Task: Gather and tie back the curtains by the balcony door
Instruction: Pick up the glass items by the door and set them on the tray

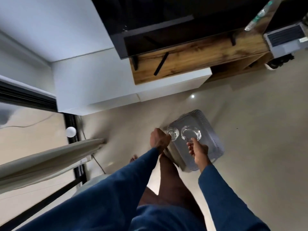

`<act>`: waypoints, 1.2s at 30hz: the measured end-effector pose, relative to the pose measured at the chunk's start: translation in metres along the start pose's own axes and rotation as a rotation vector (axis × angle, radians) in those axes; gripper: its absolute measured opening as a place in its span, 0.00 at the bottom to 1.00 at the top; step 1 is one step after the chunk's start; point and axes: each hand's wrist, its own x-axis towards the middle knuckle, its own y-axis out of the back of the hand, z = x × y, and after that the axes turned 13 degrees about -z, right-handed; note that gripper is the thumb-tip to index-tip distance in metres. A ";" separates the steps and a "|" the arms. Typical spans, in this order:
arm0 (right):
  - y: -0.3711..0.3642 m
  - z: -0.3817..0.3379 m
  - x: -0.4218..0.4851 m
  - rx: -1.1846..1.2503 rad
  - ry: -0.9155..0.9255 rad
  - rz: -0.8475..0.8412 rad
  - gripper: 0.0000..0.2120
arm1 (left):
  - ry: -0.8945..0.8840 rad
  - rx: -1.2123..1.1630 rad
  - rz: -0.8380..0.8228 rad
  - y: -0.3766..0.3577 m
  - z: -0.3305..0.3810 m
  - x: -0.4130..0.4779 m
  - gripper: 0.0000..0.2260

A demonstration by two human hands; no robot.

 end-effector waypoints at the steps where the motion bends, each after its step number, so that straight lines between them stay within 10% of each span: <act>1: 0.007 -0.002 0.013 -0.007 -0.010 0.014 0.12 | -0.001 0.017 0.005 -0.013 0.006 0.008 0.07; 36: 0.034 -0.006 0.251 0.070 -0.156 -0.195 0.07 | 0.253 -0.146 0.000 -0.144 0.016 0.169 0.08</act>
